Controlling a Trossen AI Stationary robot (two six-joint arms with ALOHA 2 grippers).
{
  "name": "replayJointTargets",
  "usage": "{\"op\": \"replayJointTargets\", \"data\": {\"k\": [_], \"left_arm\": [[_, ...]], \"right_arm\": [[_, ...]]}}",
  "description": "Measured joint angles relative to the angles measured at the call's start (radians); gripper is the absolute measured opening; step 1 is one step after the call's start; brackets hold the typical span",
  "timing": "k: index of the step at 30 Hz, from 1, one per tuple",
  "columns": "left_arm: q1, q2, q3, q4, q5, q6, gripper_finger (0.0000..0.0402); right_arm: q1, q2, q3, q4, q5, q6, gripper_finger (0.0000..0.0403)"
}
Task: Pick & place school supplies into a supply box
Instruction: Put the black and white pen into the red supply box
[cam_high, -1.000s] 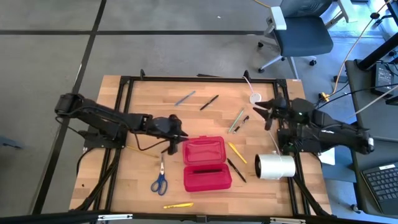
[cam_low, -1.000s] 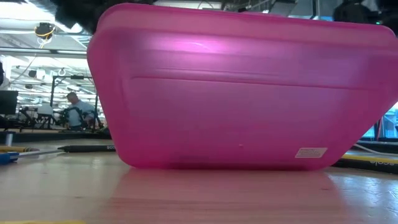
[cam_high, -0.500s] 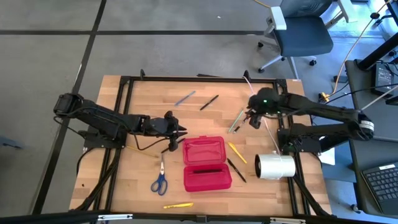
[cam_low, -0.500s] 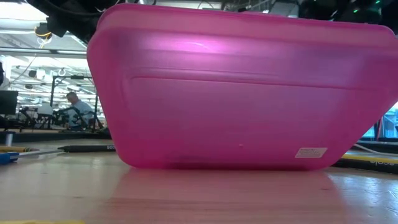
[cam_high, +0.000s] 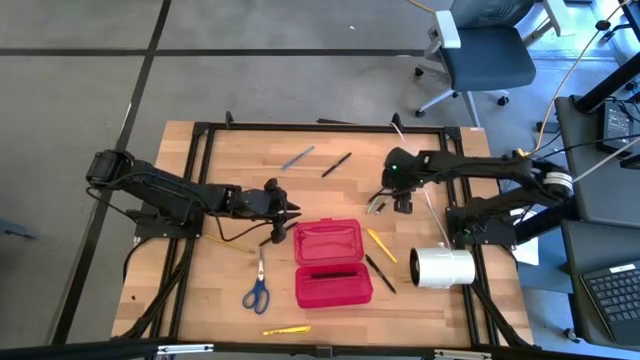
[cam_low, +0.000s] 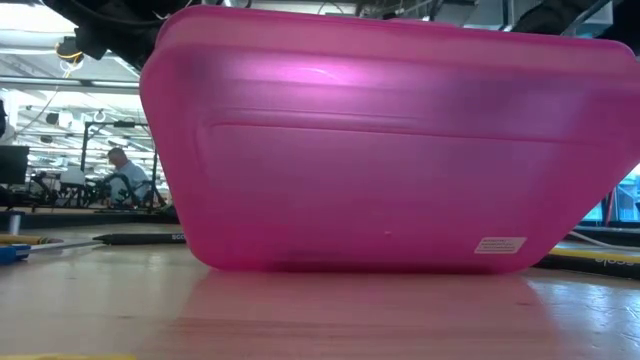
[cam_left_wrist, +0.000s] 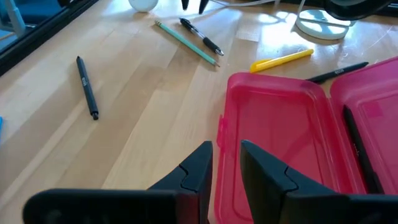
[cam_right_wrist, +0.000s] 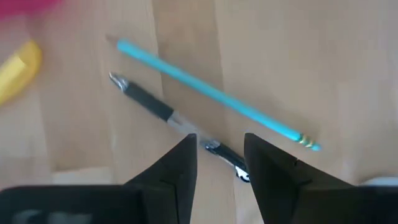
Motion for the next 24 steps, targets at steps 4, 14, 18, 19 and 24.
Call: {"op": "replayJointTargets", "data": {"k": [4, 14, 18, 19, 24], "left_arm": [[0.000, 0.000, 0.000, -0.002, 0.001, 0.000, 0.0075], [0.000, 0.000, 0.000, -0.005, 0.002, 0.000, 0.0075], [0.000, 0.000, 0.000, -0.006, 0.003, 0.000, 0.0075], [0.000, 0.000, 0.000, -0.005, 0.003, 0.000, 0.0075], [0.000, 0.000, 0.000, -0.006, 0.003, 0.000, 0.0075]], "right_arm": [[0.000, 0.073, 0.000, 0.001, -0.006, -0.045, 0.0138], [0.000, 0.196, 0.001, 0.024, -0.007, -0.061, 0.0138], [0.000, 0.224, 0.004, 0.026, -0.011, -0.070, 0.0138], [0.000, 0.227, 0.005, 0.026, -0.011, -0.069, 0.0138], [0.000, 0.227, 0.004, 0.026, -0.011, -0.065, 0.0113]]}}
